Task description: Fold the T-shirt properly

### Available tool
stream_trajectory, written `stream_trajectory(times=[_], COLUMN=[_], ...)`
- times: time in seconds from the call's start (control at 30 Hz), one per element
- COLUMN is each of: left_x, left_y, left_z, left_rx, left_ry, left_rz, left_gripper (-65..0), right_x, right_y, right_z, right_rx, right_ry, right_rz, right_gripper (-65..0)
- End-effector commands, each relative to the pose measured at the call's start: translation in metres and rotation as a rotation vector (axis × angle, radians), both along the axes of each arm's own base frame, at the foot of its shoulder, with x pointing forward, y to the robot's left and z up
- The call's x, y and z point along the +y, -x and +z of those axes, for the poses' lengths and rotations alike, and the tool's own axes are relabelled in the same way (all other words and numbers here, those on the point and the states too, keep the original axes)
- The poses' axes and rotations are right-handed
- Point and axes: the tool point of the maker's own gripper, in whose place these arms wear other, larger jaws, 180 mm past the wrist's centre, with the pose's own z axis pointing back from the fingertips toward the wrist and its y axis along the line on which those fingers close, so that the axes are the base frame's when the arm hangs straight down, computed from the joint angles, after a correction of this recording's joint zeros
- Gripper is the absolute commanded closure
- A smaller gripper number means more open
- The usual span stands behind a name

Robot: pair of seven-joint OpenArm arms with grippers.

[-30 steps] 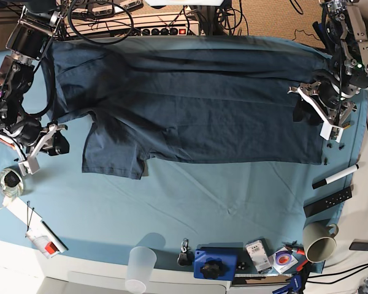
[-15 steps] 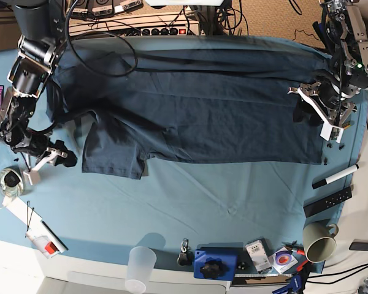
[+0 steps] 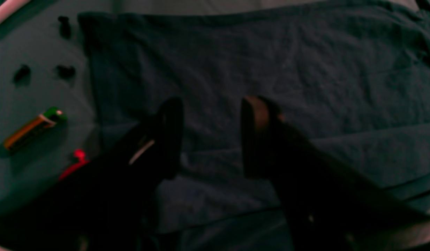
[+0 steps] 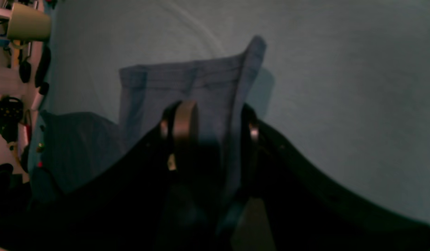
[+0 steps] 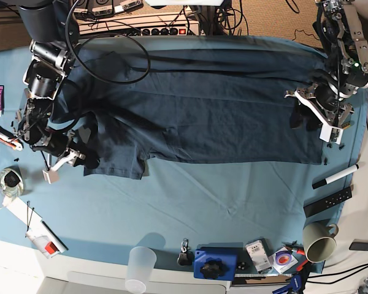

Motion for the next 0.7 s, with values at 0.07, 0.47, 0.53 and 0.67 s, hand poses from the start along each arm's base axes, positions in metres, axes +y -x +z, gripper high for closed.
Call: stream_trajectory(times=[0.07, 0.47, 0.53, 0.67], left_x=[-0.001, 0.023, 0.028, 0.042], left_y=[-0.006, -0.04, -0.052, -0.074], left_z=[0.011, 0.027, 0.024, 0.008], left_rx=[-0.047, -0.153, -0.15, -0.105], left_ry=[0.005, -0.119, -0.109, -0.074], left_rz=[0.0, 0.042, 0.056, 0.092], left_gripper=[-27.5, -27.5, -27.6, -27.6], right_x=[-0.005, -0.005, -0.005, -0.004], right_y=[-0.003, 0.001, 0.001, 0.0], right_z=[-0.002, -0.005, -0.005, -0.004], right_rx=[0.012, 0.038, 0.037, 0.031], right_ry=[0.068, 0.079, 0.079, 0.07], right_rz=[0.011, 0.028, 0.027, 0.024], right_gripper=[-18.9, -18.9, -18.9, -18.9])
